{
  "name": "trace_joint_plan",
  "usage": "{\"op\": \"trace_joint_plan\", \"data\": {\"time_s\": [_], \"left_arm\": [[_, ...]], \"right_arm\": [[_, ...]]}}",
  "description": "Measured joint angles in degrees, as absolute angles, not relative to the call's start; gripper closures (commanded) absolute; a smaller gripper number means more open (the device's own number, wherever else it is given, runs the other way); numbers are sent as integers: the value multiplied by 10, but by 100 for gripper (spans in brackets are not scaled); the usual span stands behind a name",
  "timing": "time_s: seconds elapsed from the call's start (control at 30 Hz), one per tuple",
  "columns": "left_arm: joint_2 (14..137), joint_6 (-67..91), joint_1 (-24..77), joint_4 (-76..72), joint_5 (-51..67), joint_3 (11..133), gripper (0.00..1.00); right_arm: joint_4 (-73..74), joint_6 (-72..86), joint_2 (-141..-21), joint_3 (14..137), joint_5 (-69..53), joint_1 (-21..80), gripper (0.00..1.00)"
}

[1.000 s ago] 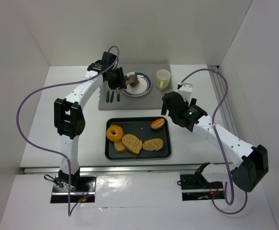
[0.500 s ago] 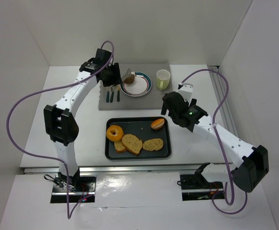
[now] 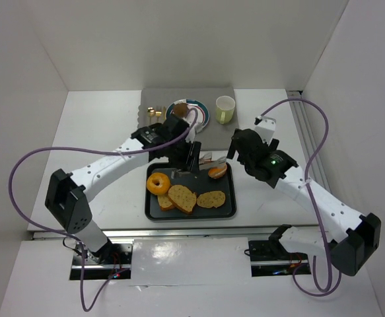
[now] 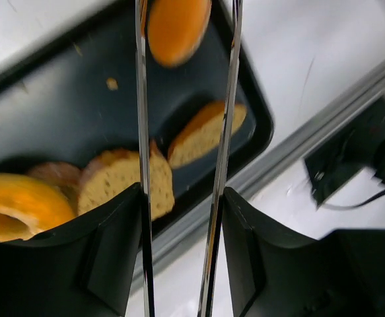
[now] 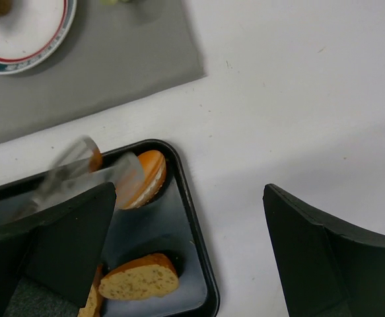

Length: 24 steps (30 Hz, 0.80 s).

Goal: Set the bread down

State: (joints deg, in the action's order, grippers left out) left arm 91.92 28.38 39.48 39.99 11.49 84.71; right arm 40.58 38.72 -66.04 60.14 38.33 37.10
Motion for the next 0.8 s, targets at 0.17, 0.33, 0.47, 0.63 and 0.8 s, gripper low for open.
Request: {"op": "trace_joint_plan", "data": {"time_s": [0.17,0.33,0.47,0.63,0.8], "left_arm": [[936,264,422,408,116,813,37],[963,230,437,408,101,841,37],[994,213,456,411,77,874,37],[1011,208,480,434,33,883,37],[1015,208,492,455,3,885,50]], "right_arm": [[409,387,-613,601,395,371,0],[415,387,-605,601,399,371,0],[419,387,-605,601,399,371,0],[420,387,-605,601,399,371,0],[420,387,-606,601,399,371,0]]}}
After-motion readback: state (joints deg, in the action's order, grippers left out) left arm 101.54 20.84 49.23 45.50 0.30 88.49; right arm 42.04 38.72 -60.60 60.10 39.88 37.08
